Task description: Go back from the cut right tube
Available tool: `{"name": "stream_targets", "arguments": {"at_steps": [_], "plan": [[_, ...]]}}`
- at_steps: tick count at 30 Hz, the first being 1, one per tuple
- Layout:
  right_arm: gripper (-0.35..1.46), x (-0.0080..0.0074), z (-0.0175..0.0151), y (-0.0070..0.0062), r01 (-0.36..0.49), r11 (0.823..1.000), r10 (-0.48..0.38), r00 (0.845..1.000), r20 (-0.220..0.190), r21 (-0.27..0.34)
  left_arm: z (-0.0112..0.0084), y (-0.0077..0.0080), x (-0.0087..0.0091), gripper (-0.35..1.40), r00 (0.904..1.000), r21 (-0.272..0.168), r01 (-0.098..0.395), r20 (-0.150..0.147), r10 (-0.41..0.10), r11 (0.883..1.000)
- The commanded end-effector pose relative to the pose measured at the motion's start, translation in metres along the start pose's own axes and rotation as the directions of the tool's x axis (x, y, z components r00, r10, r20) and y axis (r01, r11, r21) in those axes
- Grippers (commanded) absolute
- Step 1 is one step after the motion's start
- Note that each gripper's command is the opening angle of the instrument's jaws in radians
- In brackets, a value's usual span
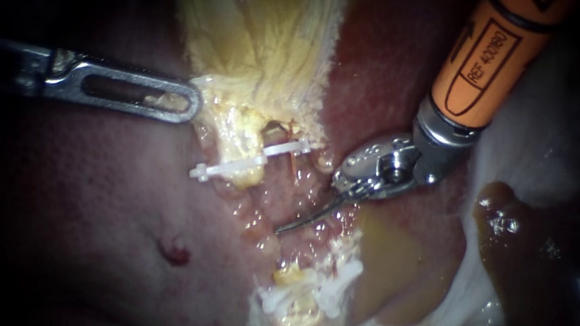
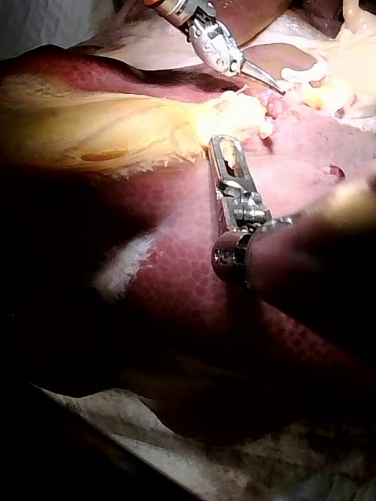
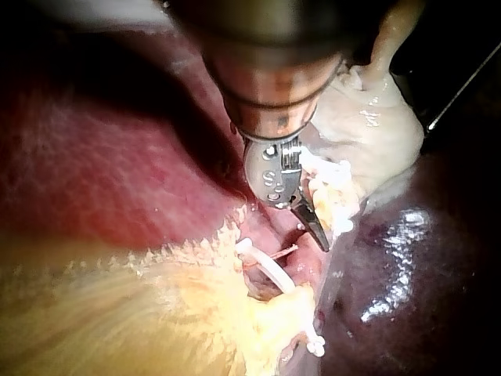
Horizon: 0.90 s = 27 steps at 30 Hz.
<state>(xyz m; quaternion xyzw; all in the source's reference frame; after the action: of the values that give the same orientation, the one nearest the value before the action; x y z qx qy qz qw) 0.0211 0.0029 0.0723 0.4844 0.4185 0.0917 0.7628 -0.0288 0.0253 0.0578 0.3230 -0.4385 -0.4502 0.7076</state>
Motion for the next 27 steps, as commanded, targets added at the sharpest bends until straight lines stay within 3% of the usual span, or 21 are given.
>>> {"name": "stream_targets", "arguments": {"at_steps": [1,7,9,10,13,17,24,27], "plan": [[-0.35,0.0000,0.0000,0.0000,0.000,1.000,0.000,1.000,-0.001,0.000,0.0000,0.0000,0.0000,-0.35,1.0000,0.000,0.000,0.000,0.000,1.000],[-0.35,0.0001,-0.0001,-0.0001,0.002,1.000,-0.002,1.000,-0.023,-0.011,0.0000,0.0000,0.0000,-0.35,1.0000,0.000,0.000,0.000,0.000,1.000],[0.29,0.0002,-0.0002,-0.0002,0.001,1.000,-0.002,0.999,-0.034,-0.018,0.0000,0.0000,0.0000,-0.35,1.0000,-0.002,0.000,-0.003,0.000,1.000],[0.69,0.0003,-0.0003,-0.0003,-0.005,1.000,0.004,0.999,-0.047,-0.028,0.0000,0.0000,0.0000,-0.35,1.0000,-0.002,0.000,-0.003,0.000,1.000],[1.25,0.0006,-0.0003,-0.0004,-0.016,0.997,0.010,0.996,-0.085,-0.072,0.0000,0.0000,0.0000,-0.35,1.0000,-0.002,-0.001,-0.003,0.001,1.000],[1.36,0.0006,-0.0004,-0.0006,-0.019,0.996,0.012,0.996,-0.091,-0.083,0.0000,0.0000,0.0000,-0.35,1.0000,-0.003,-0.001,-0.005,0.001,1.000],[1.40,0.0005,-0.0004,-0.0008,-0.019,0.996,0.011,0.995,-0.095,-0.084,-0.0001,0.0000,0.0000,-0.35,1.0000,-0.003,-0.001,-0.005,0.001,1.000],[1.43,0.0003,-0.0009,-0.0011,-0.012,0.987,-0.010,0.991,-0.136,-0.163,-0.0001,0.0000,0.0000,-0.35,1.0000,-0.003,-0.001,-0.005,0.001,1.000]]}}
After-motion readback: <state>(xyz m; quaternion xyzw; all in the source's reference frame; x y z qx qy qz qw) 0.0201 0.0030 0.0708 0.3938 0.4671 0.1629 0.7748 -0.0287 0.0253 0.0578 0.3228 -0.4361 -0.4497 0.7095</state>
